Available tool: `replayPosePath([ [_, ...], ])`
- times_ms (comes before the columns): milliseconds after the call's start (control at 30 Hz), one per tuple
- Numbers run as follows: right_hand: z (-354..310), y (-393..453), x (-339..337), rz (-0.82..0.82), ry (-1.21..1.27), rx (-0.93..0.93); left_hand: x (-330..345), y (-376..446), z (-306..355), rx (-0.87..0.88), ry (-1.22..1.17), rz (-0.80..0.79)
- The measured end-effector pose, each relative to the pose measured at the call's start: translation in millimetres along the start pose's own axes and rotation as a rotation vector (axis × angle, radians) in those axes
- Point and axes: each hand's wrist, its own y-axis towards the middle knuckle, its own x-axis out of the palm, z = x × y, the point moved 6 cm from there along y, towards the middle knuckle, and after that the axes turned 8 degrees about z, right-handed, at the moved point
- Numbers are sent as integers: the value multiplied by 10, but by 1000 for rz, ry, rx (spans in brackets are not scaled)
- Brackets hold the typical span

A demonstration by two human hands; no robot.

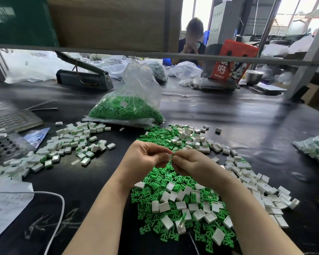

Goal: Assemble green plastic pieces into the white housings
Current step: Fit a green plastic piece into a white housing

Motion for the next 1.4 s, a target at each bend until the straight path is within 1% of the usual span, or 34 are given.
replayPosePath([
  [233,-25,-29,24,-50,5,-4,-5,-1,-2,15,-23,-42],
  [467,-66,-40,6,-23,-23,-32,-22,14,-32,17,-59,-52],
  [633,-90,-43,-35,-13,17,-31,-17,19,-65,-4,-57,-64],
  [700,-97,-45,-51,10,46,-26,-19,13,-57,-4,-72,-62],
  [800,-103,-43,-45,32,130,5,-34,26,-44,42,-52,-37],
  [900,-76,-28,-20,80,206,77,-26,35,-42,95,15,-11],
  [1000,-54,-19,9,85,270,128,-32,33,-19,130,21,5],
  [1100,-51,-22,-49,134,394,132,-59,44,-40,98,-15,33],
  [1167,-64,-23,-104,189,428,100,-52,49,-72,50,-47,45],
  [1267,-71,-9,-135,251,314,54,-46,49,-101,-3,-103,68],
  [1400,-113,0,-119,261,120,-10,-64,52,-107,-24,-143,79],
])
